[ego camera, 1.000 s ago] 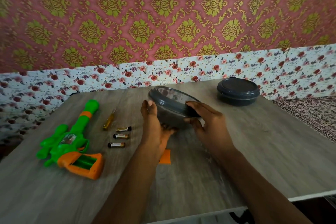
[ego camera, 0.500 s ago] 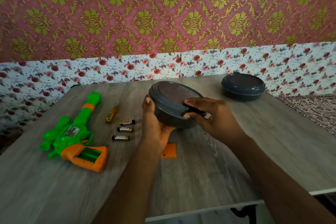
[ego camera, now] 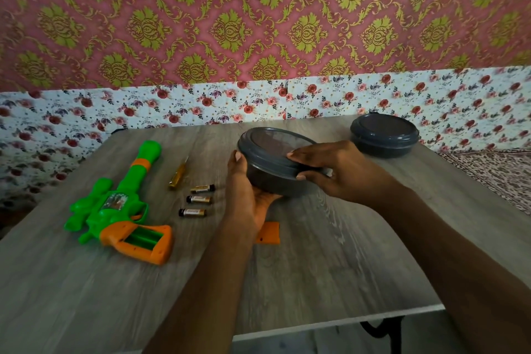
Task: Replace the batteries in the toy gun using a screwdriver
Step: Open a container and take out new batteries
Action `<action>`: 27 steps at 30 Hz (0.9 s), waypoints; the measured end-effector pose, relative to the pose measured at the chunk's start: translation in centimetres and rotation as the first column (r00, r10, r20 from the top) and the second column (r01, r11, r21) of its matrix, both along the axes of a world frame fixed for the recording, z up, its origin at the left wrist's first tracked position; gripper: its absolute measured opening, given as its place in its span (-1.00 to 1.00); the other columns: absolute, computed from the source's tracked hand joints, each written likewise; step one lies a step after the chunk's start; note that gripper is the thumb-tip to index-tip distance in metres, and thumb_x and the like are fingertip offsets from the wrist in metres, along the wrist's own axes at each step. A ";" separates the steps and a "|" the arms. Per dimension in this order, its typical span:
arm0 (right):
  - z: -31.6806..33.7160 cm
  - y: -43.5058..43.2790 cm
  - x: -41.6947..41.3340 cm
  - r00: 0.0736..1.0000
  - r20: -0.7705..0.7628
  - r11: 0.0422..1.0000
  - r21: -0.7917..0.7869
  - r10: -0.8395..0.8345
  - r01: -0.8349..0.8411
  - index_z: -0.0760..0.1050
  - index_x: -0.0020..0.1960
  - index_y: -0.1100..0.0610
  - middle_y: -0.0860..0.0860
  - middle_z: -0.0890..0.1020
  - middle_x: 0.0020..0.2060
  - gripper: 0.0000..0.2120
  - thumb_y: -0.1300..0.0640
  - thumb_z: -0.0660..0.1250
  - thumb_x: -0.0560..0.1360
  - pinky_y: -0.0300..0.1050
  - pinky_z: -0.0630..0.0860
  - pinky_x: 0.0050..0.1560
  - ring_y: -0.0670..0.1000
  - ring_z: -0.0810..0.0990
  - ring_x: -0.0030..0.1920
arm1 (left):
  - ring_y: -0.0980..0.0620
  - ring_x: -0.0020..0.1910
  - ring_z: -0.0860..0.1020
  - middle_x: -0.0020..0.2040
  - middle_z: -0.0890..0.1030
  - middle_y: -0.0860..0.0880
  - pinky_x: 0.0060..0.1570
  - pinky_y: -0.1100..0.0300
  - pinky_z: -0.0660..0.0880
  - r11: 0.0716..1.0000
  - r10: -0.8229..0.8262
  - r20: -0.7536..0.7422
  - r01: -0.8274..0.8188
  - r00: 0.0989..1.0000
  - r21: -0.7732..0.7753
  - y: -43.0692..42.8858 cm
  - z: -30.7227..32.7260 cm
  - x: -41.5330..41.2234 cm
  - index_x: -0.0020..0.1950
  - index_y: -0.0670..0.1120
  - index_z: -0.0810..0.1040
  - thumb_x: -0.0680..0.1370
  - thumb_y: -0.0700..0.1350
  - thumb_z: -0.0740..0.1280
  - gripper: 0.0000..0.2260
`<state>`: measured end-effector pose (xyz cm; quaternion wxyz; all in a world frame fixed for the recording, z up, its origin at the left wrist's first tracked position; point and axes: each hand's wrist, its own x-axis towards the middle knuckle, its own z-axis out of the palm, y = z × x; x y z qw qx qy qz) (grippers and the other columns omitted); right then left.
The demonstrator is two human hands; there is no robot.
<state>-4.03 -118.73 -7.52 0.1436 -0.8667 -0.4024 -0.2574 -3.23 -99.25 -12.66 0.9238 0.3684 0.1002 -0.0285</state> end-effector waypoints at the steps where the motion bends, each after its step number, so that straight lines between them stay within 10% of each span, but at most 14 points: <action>1: 0.1 0.1 0.0 1.000 0.001 1.000 -0.013 0.001 -0.001 0.63 0.30 0.23 0.14 0.70 0.21 -0.62 0.19 0.51 0.50 -0.02 0.62 0.23 0.10 0.69 0.19 | -0.24 0.23 0.59 0.34 0.58 -0.21 -0.23 -0.14 0.67 1.000 0.000 -0.006 0.000 1.000 -0.001 0.0 0.0 0.0 0.48 0.01 0.44 0.67 0.17 0.20 -0.57; 27: 2.3 1.8 -0.4 0.978 -0.045 0.950 -0.252 -0.204 0.186 0.61 0.20 0.16 0.07 0.66 -0.01 -0.60 0.07 0.40 0.39 -0.04 0.61 -0.11 0.06 0.63 -0.11 | -0.32 0.25 0.58 0.36 0.54 -0.25 -0.11 -0.27 0.65 0.998 -0.050 0.094 0.045 0.994 0.054 -0.1 -0.3 -1.0 0.49 0.03 0.41 0.69 0.06 0.20 -0.63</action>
